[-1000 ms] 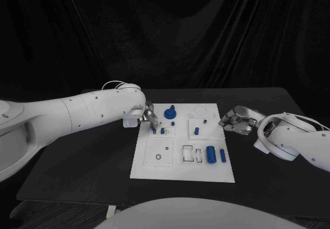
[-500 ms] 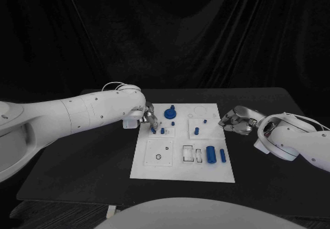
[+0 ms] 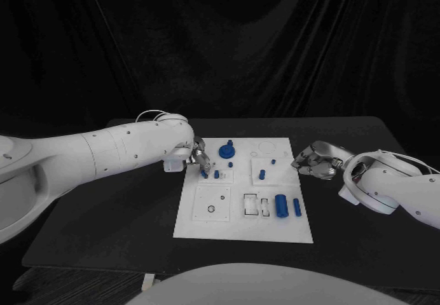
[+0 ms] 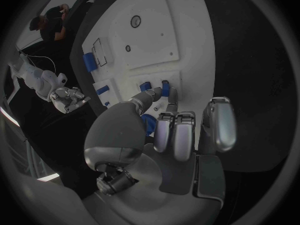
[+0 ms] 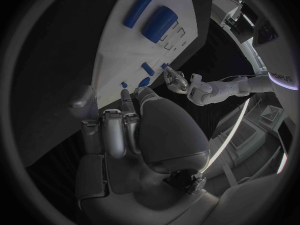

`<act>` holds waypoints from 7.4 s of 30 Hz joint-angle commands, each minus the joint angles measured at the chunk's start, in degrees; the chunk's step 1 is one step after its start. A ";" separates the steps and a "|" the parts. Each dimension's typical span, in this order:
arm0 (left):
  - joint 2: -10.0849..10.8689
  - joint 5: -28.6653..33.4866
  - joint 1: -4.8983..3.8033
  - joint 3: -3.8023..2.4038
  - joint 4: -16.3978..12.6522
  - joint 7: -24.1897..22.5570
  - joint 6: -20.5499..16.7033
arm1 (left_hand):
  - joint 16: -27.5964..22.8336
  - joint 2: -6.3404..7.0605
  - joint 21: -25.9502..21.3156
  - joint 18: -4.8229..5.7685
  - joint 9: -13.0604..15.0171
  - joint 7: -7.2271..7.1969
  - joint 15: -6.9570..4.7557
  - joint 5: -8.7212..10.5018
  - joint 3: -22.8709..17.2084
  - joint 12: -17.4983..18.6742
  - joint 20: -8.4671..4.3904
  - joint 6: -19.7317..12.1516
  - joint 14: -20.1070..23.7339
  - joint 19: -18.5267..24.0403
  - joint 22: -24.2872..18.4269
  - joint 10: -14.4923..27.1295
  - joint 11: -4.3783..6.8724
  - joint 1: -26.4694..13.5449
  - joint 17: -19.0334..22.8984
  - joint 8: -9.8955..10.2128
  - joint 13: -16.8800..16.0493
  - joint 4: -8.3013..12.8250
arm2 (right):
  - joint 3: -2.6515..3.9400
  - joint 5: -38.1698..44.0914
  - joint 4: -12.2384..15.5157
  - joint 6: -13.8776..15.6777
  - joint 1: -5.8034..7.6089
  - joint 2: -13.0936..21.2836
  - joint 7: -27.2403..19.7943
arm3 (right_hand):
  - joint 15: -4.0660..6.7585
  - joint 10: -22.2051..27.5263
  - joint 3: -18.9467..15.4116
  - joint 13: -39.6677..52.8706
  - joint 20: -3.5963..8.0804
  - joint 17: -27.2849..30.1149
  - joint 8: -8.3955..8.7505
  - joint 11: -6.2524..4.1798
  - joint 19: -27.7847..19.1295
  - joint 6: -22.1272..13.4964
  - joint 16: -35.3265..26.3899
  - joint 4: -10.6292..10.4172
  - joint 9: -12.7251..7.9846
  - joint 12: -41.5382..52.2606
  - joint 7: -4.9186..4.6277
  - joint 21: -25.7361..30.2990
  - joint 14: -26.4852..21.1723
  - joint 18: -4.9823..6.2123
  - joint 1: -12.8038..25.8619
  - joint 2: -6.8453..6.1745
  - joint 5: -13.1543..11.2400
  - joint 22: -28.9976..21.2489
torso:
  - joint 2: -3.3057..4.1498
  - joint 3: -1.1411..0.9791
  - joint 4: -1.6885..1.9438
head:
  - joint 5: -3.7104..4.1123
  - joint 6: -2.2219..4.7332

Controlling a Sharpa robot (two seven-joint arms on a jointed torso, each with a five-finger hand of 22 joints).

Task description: Assemble the parts on the task board

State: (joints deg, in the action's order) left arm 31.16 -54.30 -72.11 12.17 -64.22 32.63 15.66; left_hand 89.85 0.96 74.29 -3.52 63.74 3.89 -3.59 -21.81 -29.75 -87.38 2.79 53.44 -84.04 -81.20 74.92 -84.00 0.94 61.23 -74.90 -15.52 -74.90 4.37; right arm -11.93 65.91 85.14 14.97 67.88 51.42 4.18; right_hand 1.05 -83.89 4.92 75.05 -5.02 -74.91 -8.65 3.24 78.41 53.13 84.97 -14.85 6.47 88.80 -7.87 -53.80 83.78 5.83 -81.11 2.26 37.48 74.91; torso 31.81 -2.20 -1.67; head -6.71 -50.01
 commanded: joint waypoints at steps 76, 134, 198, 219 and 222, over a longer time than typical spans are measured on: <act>1.25 -4.22 0.62 0.02 -1.95 -0.58 1.35 | 0.15 -0.73 -2.06 -0.37 2.87 -1.41 -0.12 4.92 12.14 0.42 0.10 1.52 -5.96 -0.19 9.97 -3.45 0.24 -4.24 -15.10 -2.61 -12.88 -11.87 | 0.03 0.26 -0.17 -0.13 -0.38 -0.07 0.77 | -0.04 -3.53 0.69 12.12 0.05 -8.23 0.22 -0.11 -0.42 -0.01 -0.51 -0.04 -0.05 -0.45 -0.02 0.46 3.84 1.02 -0.11 -0.42 0.19 5.90 | 0.01 -0.01 0.00 | 0.03 0.01; 7.71 -8.35 -1.45 -0.02 -10.55 -17.67 -27.98 | 0.15 0.46 -3.08 -0.43 12.75 -1.51 -0.27 2.00 22.13 1.86 -0.41 -4.49 -5.96 0.54 9.78 -2.15 0.35 0.67 -15.10 -14.34 -11.80 -20.86 | 0.03 0.26 -0.33 1.72 -0.48 0.16 -1.45 | -0.07 -3.60 0.85 12.20 0.03 -8.30 0.25 -0.07 -0.38 -0.07 -0.45 0.03 -0.05 -0.40 -0.05 0.40 3.86 1.00 -0.05 -0.54 0.20 5.93 | -0.04 -0.01 0.00 | 0.21 0.01; -3.53 -46.73 5.13 -0.01 3.92 -38.92 -27.00 | -21.70 4.42 -4.38 -0.83 -45.88 -2.13 1.52 14.60 16.16 68.46 2.78 -2.15 11.17 3.00 9.30 35.85 -1.48 21.29 16.25 10.66 56.73 -13.70 | 0.03 0.26 1.53 8.21 -0.94 1.30 -9.91 | 0.19 -1.90 0.56 10.09 0.20 -8.38 -0.32 -0.42 0.05 1.02 -0.33 -0.57 0.22 -1.73 0.32 -0.38 3.94 0.88 1.39 -2.00 1.03 6.17 | 0.02 -0.01 -0.01 | 0.62 0.01; -5.09 -46.79 5.54 -0.02 6.15 -39.47 -28.37 | -21.95 3.17 -4.39 -0.82 -46.41 -2.53 1.59 12.35 13.65 68.54 2.70 -0.79 11.54 2.88 9.32 33.66 -1.28 21.75 17.62 10.33 57.39 -12.95 | 0.03 0.26 1.24 7.51 -1.01 1.10 -9.27 | 0.19 -1.68 0.69 9.83 0.20 -8.12 -0.26 -0.44 -0.13 0.94 -0.54 -0.61 0.20 -1.90 0.34 0.12 3.84 0.96 1.37 -1.90 1.11 6.05 | 0.00 -0.01 -0.02 | 0.66 0.01; -5.47 -46.79 5.72 -0.02 6.60 -39.65 -28.58 | -21.89 3.29 -4.34 -0.80 -46.47 -2.40 1.53 12.26 13.15 68.63 2.68 -0.18 11.43 2.78 9.34 32.50 -1.11 21.69 17.84 10.11 57.75 -12.71 | 0.03 0.26 1.26 7.49 -1.01 1.10 -9.21 | 0.19 -1.68 0.69 9.83 0.20 -8.12 -0.26 -0.44 -0.13 0.94 -0.54 -0.61 0.20 -1.90 0.34 0.12 3.84 0.96 1.37 -1.90 1.11 6.05 | 0.03 -0.01 -0.02 | 0.73 0.01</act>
State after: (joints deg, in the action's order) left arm 25.89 -100.87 -66.52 12.21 -57.74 -6.30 -12.14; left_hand 67.88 4.74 69.86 -5.31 17.35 1.44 -2.04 -9.33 -16.17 -18.57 5.66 52.83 -72.89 -78.14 74.91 -51.11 -0.13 83.10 -57.10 -5.20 -17.24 -8.28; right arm -11.93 65.91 86.36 22.77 67.01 52.52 -5.66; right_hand 1.05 -83.89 5.62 74.96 -5.02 -74.91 -8.65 3.24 78.41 53.84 84.74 -15.26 6.63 87.10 -7.55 -53.85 83.78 5.83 -79.90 0.60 38.36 74.91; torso 31.82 -2.21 -1.68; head -6.00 -49.99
